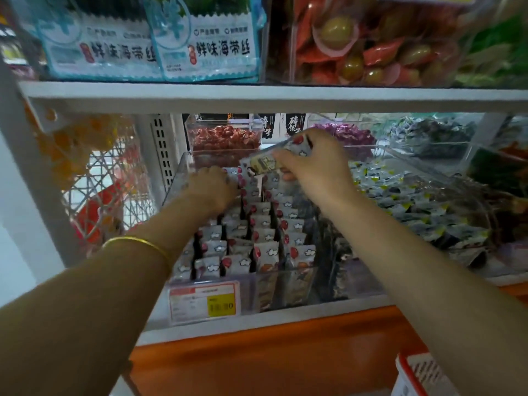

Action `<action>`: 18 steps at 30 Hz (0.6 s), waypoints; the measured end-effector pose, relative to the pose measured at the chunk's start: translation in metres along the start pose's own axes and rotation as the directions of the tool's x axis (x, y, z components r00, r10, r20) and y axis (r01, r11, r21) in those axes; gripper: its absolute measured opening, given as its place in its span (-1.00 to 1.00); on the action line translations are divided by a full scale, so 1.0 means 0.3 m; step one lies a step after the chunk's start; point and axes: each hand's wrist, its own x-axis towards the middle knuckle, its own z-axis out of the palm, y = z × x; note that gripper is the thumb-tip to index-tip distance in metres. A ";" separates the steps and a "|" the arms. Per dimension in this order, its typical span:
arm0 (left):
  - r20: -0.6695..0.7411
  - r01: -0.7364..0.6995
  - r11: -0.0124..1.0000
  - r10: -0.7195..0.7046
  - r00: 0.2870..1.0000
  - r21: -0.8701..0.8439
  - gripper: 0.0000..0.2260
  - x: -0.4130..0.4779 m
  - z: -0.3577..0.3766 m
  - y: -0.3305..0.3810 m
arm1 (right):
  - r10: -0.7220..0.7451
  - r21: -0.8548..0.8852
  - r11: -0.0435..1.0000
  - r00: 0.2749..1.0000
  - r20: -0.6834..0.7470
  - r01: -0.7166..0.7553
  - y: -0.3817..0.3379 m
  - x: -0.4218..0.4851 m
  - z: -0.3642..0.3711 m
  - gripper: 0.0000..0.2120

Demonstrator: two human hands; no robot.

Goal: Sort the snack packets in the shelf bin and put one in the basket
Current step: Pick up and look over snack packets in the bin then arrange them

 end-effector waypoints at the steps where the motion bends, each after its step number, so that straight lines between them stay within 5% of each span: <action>1: 0.028 0.011 1.000 -0.011 1.000 0.013 -0.58 0.037 0.009 -0.007 | 0.012 0.007 1.000 1.000 0.004 -0.012 0.003 0.019 0.008 -0.69; 11: 0.230 0.123 0.990 -0.106 0.967 -0.062 -0.38 0.157 0.051 -0.050 | 0.075 0.071 0.994 0.996 0.045 -0.078 0.062 0.100 0.057 -0.84; 18: 0.336 -0.018 0.987 -0.038 0.941 0.161 -0.49 0.090 0.008 -0.037 | 0.032 0.070 0.997 0.995 0.096 -0.039 0.049 0.186 0.197 -0.78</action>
